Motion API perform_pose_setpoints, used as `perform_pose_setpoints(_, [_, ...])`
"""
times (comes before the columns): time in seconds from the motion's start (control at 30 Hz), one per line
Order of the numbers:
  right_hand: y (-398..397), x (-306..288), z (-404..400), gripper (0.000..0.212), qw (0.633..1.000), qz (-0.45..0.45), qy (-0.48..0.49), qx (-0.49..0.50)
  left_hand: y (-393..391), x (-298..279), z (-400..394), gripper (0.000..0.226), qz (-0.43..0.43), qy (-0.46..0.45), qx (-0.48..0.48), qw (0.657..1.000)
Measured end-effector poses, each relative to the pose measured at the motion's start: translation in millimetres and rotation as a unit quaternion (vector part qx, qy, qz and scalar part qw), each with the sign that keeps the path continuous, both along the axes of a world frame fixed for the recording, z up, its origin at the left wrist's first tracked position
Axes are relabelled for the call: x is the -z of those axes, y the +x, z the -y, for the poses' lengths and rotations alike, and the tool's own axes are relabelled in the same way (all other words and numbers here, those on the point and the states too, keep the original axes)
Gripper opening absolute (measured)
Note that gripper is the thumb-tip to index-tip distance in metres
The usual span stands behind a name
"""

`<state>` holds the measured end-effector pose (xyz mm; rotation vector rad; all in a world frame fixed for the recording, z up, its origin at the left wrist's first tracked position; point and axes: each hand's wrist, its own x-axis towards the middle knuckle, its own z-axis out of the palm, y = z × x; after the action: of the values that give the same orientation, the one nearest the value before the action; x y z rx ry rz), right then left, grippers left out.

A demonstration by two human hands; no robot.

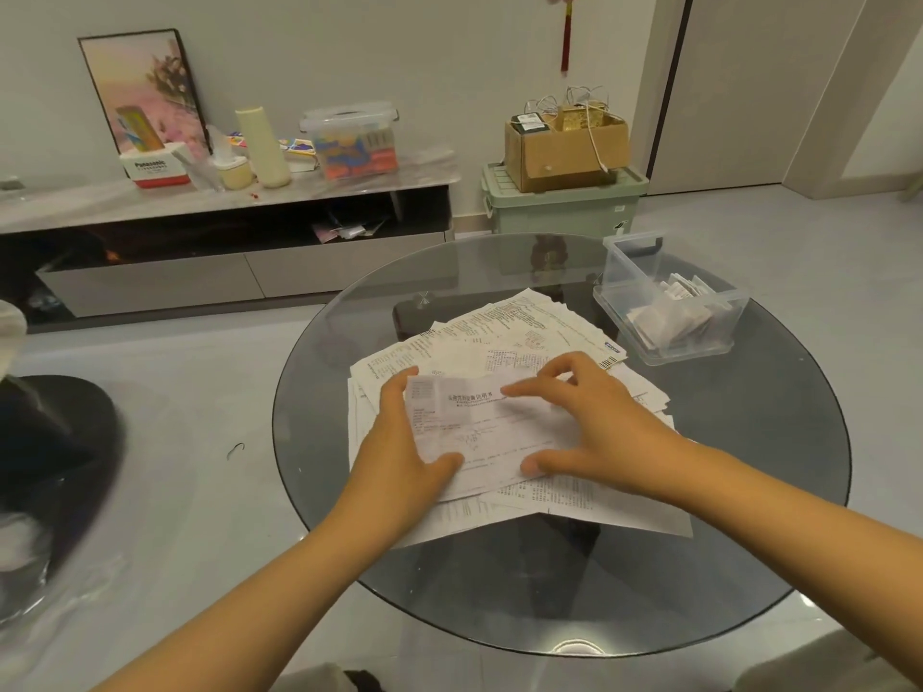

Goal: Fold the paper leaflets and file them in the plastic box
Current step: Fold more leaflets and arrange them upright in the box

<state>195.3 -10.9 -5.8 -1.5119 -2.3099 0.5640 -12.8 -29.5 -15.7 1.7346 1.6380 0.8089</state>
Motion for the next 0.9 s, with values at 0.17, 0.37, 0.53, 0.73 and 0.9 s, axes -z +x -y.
perform_pose_setpoints(0.17, [-4, 6, -1, 0.051, 0.993, 0.107, 0.007, -0.039, 2, 2, 2, 0.114, -0.09, 0.032, 0.015, 0.995])
perform_pose_setpoints(0.37, [-6, 5, -2, 0.047, 0.984, 0.146, 0.05, -0.089, -8, 1, -1, 0.067, -0.274, 0.099, 0.102, 0.951])
perform_pose_setpoints(0.53, [-7, 11, 1, 0.051, 0.982, 0.133, 0.06, -0.117, -7, 7, 0, 0.056, -0.269, 0.044, 0.182, 0.945])
perform_pose_setpoints(0.73, [-10, 12, 5, 0.034, 0.982, 0.11, 0.107, -0.112, -14, -10, -5, 0.035, -0.286, 0.072, 0.222, 0.93])
perform_pose_setpoints(0.9, [-8, 3, 2, 0.023, 0.992, 0.057, 0.101, -0.042, -13, -16, -9, 0.013, -0.209, 0.072, 0.165, 0.961])
